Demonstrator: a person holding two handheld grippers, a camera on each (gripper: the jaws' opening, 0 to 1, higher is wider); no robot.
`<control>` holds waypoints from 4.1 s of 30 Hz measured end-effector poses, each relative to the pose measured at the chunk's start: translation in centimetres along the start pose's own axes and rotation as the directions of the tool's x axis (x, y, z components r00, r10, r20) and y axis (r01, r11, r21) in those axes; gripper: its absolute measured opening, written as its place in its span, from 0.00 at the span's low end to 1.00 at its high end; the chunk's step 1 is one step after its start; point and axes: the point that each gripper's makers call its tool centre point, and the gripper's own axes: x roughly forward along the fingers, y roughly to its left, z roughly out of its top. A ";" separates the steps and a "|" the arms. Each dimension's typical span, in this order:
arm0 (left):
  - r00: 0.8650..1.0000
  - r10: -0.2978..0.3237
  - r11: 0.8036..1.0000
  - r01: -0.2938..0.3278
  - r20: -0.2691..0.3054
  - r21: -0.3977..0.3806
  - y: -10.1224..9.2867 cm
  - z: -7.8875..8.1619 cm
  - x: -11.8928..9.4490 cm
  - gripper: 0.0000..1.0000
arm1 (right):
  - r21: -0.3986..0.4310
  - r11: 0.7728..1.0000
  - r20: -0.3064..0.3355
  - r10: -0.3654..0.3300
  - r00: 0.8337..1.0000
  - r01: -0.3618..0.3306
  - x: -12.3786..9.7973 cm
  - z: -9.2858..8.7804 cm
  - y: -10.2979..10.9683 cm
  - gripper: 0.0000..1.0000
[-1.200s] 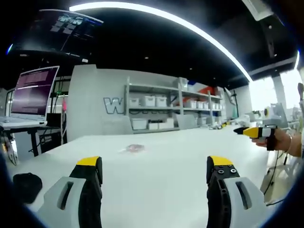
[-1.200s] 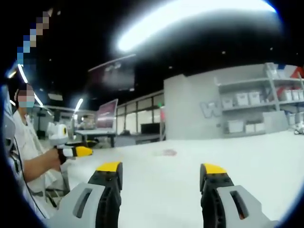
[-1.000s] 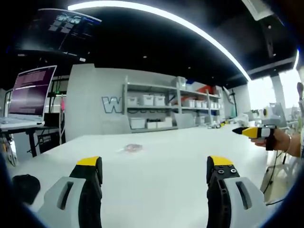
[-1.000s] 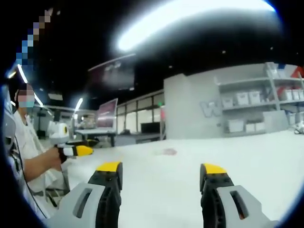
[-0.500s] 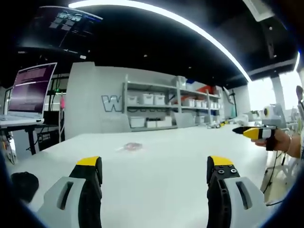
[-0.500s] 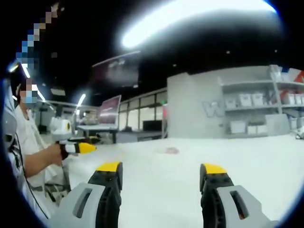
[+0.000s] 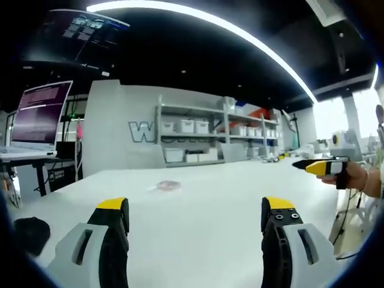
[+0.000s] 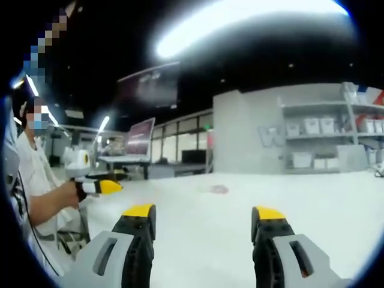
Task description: Open the resealable bag by pulling the two sides of the seal apart until the entire bag opening is separated and visibly accessible.
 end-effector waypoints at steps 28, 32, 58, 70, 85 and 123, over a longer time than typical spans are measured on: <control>1.000 0.006 1.000 -0.006 -0.013 0.000 0.5 -0.3 -0.3 0.89 | -0.019 1.000 -0.019 -0.001 1.000 0.001 0.7 -0.3 0.4 0.63; 1.000 0.002 1.000 -0.002 -0.013 0.008 0.3 0.0 -0.2 0.89 | -0.022 1.000 -0.013 -0.001 1.000 0.001 0.8 0.0 0.3 0.62; 0.999 -0.006 1.000 0.007 -0.039 0.027 0.3 -0.2 0.2 0.89 | -0.030 0.999 -0.020 -0.012 1.000 0.011 1.6 0.4 -0.3 0.59; 0.999 0.003 1.000 -0.002 -0.045 0.030 0.6 -0.4 0.2 0.88 | -0.025 0.999 -0.030 -0.022 0.999 0.021 2.0 0.2 -0.6 0.59; 0.999 0.010 1.000 -0.010 -0.038 0.013 0.7 -0.6 0.1 0.87 | -0.044 0.999 -0.026 -0.024 0.999 0.023 4.0 1.1 -1.4 0.54; 0.999 0.017 1.000 -0.017 -0.040 0.007 1.1 -0.5 -0.4 0.87 | -0.033 0.999 -0.102 -0.019 0.995 0.016 8.9 0.2 -2.2 0.50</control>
